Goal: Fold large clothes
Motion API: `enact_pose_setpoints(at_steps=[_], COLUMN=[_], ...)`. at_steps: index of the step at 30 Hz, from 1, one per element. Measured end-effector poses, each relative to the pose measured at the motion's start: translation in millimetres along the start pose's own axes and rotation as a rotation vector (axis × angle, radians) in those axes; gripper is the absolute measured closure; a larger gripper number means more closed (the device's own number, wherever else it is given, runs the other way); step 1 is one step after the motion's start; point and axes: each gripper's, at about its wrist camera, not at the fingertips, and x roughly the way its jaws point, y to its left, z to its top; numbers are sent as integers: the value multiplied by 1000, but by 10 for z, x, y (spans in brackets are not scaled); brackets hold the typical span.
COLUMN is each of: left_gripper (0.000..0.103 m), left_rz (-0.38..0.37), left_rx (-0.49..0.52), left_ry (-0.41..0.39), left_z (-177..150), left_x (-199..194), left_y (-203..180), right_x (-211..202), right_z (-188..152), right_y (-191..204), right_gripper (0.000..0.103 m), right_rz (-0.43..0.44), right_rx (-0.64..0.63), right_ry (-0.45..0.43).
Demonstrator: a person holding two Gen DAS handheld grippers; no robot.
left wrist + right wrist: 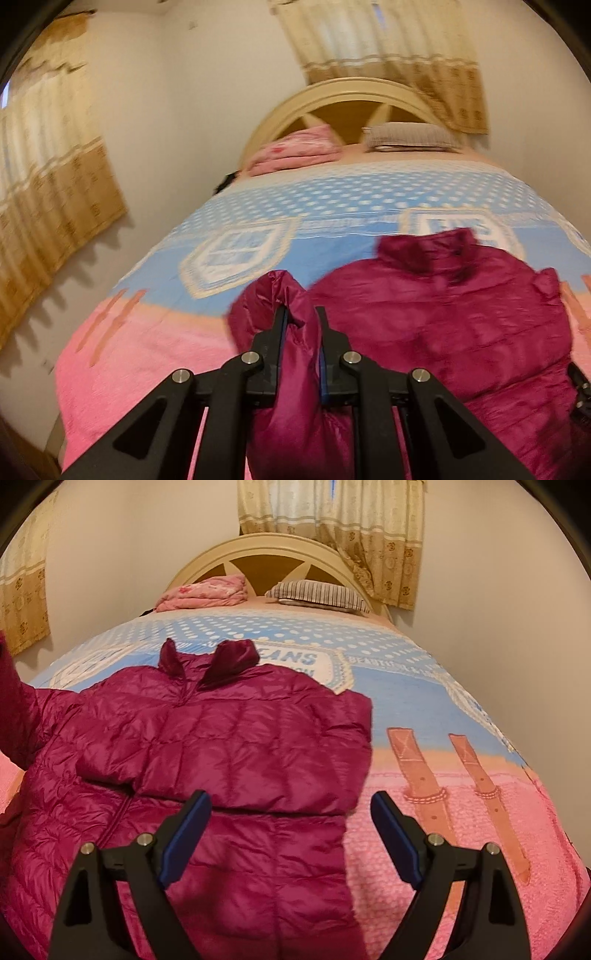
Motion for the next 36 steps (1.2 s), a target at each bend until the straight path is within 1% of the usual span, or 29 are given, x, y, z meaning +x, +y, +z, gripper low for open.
enact_pose_setpoints(at_steps=[3, 7, 9, 13, 14, 16, 17, 19, 20, 21, 22, 23, 25, 29, 34, 36], left_gripper=[90, 90, 90, 90, 87, 86, 81, 70, 54, 35, 27, 21, 21, 21, 21, 20], left_rz=[-54, -113, -130, -145, -148, -161, -170, -180, -173, -163, -153, -150, -171, -166, -139, -112], left_rx=[41, 74, 96, 126, 124, 117, 116, 114, 120, 127, 130, 128, 129, 125, 84, 64], left_ry=[-5, 12, 26, 39, 43, 61, 73, 91, 97, 92, 81, 64, 43, 22, -6, -25], left_z=[48, 0, -50, -155, -174, -196, -207, -232, -242, -249, -250, -252, -244, -214, -161, -155], left_x=[37, 84, 137, 198, 215, 268, 293, 327, 334, 324, 320, 285, 234, 142, 43, 29], left_y=[-447, -952, -1193, -1517, -1544, -1624, -1654, -1687, -1716, -1737, -1757, -1758, -1759, -1645, -1260, -1041], right_x=[12, 66, 104, 202, 222, 267, 281, 309, 327, 338, 346, 348, 345, 353, 333, 314], right_z=[-4, 1, 29, 126, 143, 178, 189, 199, 198, 200, 197, 191, 178, 171, 191, 208], right_y=[-109, -248, -313, -448, -462, -481, -488, -499, -518, -526, -538, -548, -555, -543, -436, -382], right_gripper=[13, 13, 13, 13, 13, 13, 13, 13, 12, 9, 5, 3, 2, 2, 2, 2], right_rz=[-8, -19, -28, -38, -38, -42, -43, -42, -43, -44, -45, -48, -57, -55, -48, -45], right_rx=[23, 42, 49, 87, 91, 91, 91, 92, 94, 97, 100, 104, 106, 101, 84, 72], right_ry=[0, 6, 5, 4, 5, 7, 8, 11, 14, 17, 17, 16, 14, 28, 33, 30])
